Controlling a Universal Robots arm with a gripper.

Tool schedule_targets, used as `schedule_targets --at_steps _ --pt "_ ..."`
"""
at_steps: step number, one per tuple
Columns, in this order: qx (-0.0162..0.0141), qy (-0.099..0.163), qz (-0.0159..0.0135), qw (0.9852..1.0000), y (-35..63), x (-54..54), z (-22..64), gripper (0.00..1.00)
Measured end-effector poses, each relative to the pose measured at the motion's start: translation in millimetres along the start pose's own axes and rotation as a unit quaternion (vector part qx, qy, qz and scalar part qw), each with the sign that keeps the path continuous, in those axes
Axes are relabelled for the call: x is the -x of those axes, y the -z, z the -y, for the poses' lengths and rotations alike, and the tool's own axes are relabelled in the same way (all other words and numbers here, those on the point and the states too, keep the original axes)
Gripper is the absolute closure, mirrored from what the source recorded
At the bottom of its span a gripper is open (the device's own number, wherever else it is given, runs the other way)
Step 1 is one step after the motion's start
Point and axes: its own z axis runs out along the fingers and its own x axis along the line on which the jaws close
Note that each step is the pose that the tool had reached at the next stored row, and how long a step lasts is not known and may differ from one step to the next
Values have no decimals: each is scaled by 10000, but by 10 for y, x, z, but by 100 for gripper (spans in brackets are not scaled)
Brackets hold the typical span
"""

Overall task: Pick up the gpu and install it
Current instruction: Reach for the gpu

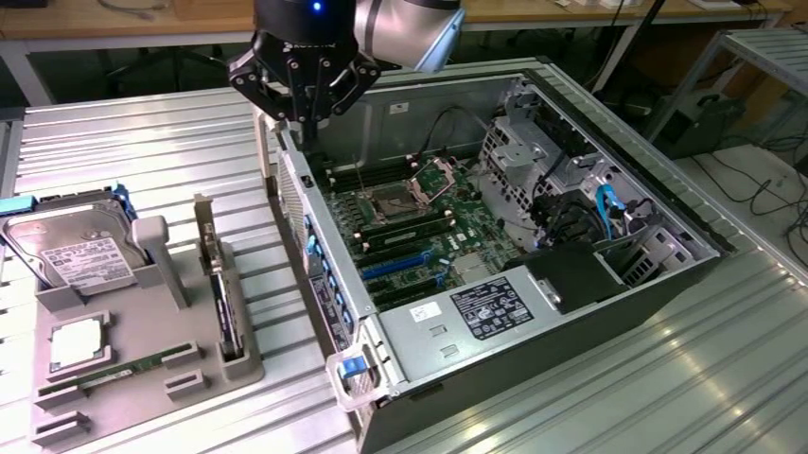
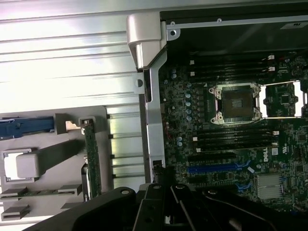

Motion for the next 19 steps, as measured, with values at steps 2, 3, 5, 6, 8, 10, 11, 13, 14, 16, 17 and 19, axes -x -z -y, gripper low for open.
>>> schedule_targets --at_steps 2,3,5,6,8,10,11,13,14,16,17,19 --pt "0 0 -1 10000 0 -10 2 89" --pt "0 0 -2 10000 0 -15 3 89" --pt "0 0 -2 10000 0 -27 6 89" --pt "0 0 -2 10000 0 -32 7 89" --pt "0 -1 -2 10000 0 -43 10 89" --pt "0 0 -3 10000 1 -58 15 89" --pt "0 0 -4 10000 1 -68 19 89" --pt "0 0 -5 10000 1 -79 23 89" --pt "0 0 -5 10000 1 -84 25 89" --pt "-1 0 -6 10000 2 -92 28 89" --pt "-1 -1 -7 10000 2 -98 31 89" --pt "0 0 -7 10000 2 -107 34 89"
